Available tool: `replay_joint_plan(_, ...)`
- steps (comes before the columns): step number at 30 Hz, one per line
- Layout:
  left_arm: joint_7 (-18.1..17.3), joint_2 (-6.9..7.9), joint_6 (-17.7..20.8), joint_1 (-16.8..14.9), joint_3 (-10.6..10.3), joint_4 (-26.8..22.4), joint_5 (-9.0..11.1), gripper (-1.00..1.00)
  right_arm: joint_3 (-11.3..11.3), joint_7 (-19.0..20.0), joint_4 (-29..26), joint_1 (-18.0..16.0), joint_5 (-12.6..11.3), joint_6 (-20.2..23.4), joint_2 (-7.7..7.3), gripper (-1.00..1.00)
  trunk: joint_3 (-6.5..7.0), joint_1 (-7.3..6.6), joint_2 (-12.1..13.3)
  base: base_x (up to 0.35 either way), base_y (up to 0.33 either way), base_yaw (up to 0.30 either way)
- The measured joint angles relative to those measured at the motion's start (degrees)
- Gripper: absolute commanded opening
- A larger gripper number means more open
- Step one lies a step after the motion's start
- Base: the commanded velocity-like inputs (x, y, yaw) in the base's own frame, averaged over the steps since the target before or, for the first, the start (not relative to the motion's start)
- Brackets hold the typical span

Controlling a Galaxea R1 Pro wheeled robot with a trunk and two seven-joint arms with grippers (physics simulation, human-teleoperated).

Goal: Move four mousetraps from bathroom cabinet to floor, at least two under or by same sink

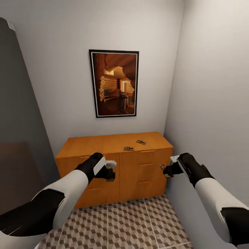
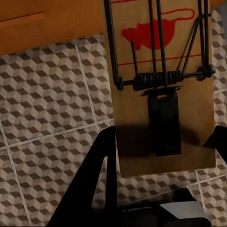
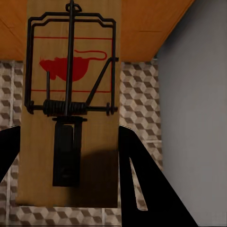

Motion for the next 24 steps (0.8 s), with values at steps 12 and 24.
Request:
replay_joint_plan(12, -0.7, 0.53, -11.6, -0.1, -0.1, 12.6, 0.1, -1.00, -0.3, -12.2, 14.2, 0.0, -0.5, -17.8, 6.59, -1.00, -0.01, -0.03, 0.0, -0.056, 0.000, 0.000)
replay_joint_plan(24, -1.9, 6.01, -19.6, 0.0, -0.1, 14.5, -0.3, -1.00, -0.4, -24.5, 21.3, 0.0, -6.5, -27.1, 13.68, -1.00, -0.01, -0.03, 0.0, 0.000, 0.000, 0.000)
